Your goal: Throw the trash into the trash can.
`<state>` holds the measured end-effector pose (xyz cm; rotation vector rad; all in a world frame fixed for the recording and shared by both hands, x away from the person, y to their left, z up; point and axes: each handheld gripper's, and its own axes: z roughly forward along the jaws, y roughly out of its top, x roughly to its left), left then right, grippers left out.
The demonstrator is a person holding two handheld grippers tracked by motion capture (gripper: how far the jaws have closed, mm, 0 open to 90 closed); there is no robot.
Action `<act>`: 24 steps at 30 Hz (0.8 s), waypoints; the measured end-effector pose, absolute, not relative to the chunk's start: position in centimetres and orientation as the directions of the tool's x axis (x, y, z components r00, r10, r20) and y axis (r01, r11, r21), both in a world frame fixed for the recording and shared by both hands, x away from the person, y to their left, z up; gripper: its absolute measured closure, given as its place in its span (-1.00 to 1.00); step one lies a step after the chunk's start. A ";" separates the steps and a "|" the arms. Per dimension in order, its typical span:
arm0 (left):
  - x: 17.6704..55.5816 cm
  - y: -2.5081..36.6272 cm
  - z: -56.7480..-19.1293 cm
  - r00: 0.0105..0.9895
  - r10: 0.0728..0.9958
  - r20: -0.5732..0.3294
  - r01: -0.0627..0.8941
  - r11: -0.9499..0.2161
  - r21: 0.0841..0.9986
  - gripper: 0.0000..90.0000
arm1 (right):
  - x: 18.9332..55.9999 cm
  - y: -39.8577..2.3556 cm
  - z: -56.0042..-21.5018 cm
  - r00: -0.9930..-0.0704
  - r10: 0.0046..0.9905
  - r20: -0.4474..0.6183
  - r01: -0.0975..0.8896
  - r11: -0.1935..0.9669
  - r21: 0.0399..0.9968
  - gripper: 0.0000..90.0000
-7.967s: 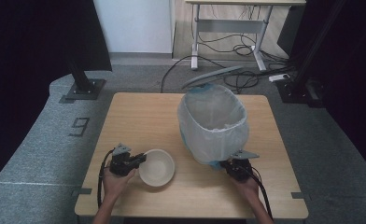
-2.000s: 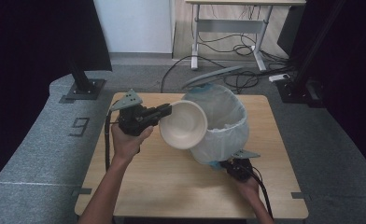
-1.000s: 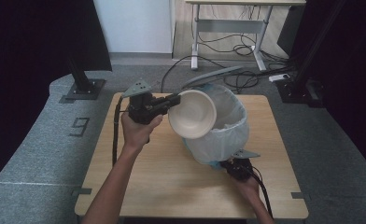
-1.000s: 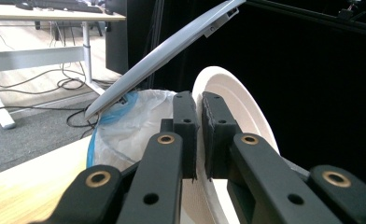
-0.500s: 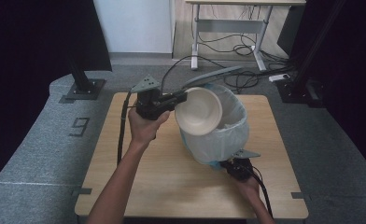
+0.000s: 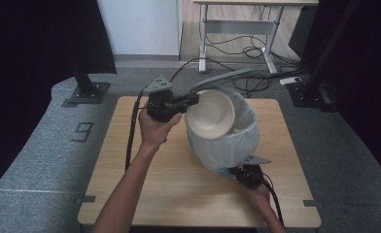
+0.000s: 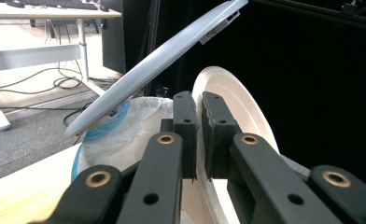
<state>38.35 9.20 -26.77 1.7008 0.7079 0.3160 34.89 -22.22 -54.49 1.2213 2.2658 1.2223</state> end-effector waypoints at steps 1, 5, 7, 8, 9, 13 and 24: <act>38.3 9.2 -26.8 0.777 0.608 -0.163 0.284 -0.108 0.953 0.90 | 34.9 -22.2 -54.5 -0.598 0.791 0.131 0.544 0.280 0.791 1.00; 38.7 8.8 -26.8 0.776 0.609 -0.164 0.287 -0.110 0.952 0.90 | 34.9 -22.2 -54.5 -0.598 0.790 0.134 0.545 0.278 0.791 1.00; 38.8 8.7 -26.7 0.777 0.609 -0.159 0.285 -0.115 0.952 0.90 | 34.9 -22.3 -54.5 -0.598 0.790 0.135 0.545 0.278 0.791 1.00; 38.8 8.6 -26.7 0.777 0.610 -0.156 0.283 -0.118 0.952 0.90 | 34.9 -22.3 -54.5 -0.598 0.790 0.135 0.546 0.277 0.791 1.00; 38.8 8.6 -26.7 0.777 0.610 -0.156 0.283 -0.118 0.952 0.90 | 34.9 -22.3 -54.5 -0.598 0.790 0.135 0.546 0.277 0.791 1.00; 39.1 7.9 -26.6 0.779 0.611 -0.142 0.275 -0.130 0.953 0.90 | 34.9 -22.2 -54.5 -0.598 0.790 0.134 0.545 0.278 0.791 0.99; 40.3 6.0 -26.9 0.781 0.608 -0.144 0.274 -0.125 0.954 0.90 | 35.0 -22.4 -54.5 -0.602 0.785 0.145 0.548 0.274 0.790 1.00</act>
